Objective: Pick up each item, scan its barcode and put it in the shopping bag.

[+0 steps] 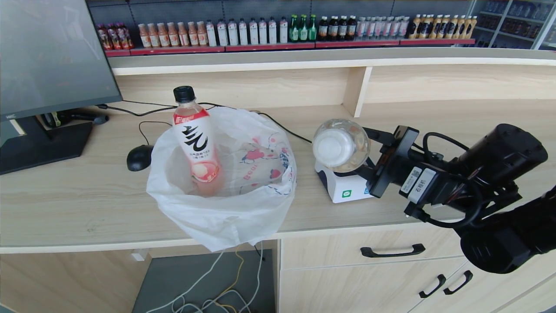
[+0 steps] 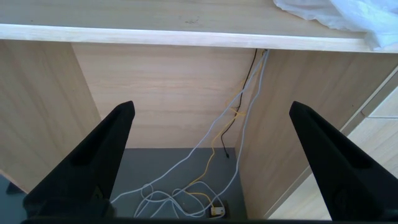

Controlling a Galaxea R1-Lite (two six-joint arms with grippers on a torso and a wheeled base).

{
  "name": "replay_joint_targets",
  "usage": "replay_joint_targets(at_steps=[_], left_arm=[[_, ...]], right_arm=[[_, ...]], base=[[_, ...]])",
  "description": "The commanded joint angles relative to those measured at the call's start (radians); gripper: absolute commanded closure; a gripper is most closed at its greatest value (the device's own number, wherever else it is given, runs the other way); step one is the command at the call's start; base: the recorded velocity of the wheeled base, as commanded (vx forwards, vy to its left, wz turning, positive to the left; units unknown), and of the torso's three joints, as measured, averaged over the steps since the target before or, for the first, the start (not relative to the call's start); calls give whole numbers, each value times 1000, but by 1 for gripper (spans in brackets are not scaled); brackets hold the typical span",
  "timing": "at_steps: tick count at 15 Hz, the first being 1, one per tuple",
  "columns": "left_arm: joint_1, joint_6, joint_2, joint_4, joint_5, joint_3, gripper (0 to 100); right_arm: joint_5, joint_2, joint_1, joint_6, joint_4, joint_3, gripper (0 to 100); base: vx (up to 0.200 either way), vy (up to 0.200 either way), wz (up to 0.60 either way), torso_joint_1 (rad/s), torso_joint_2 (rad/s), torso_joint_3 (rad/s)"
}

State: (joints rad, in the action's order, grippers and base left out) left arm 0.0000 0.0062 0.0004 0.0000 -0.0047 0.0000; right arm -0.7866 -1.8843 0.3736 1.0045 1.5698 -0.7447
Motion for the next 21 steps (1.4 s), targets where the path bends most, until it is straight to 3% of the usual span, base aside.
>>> replay_joint_targets(at_steps=[1,16,21], left_arm=[[0,0,0,0,0,0,0],[0,0,0,0,0,0,0],[0,0,0,0,0,0,0]], right_arm=[[0,1,-1,0,1,1,100],[4,20,27,-12,1,8,100],[89,122,30,-87,1,5,100]], base=[[0,0,0,0,0,0],[0,0,0,0,0,0],[0,0,0,0,0,0]])
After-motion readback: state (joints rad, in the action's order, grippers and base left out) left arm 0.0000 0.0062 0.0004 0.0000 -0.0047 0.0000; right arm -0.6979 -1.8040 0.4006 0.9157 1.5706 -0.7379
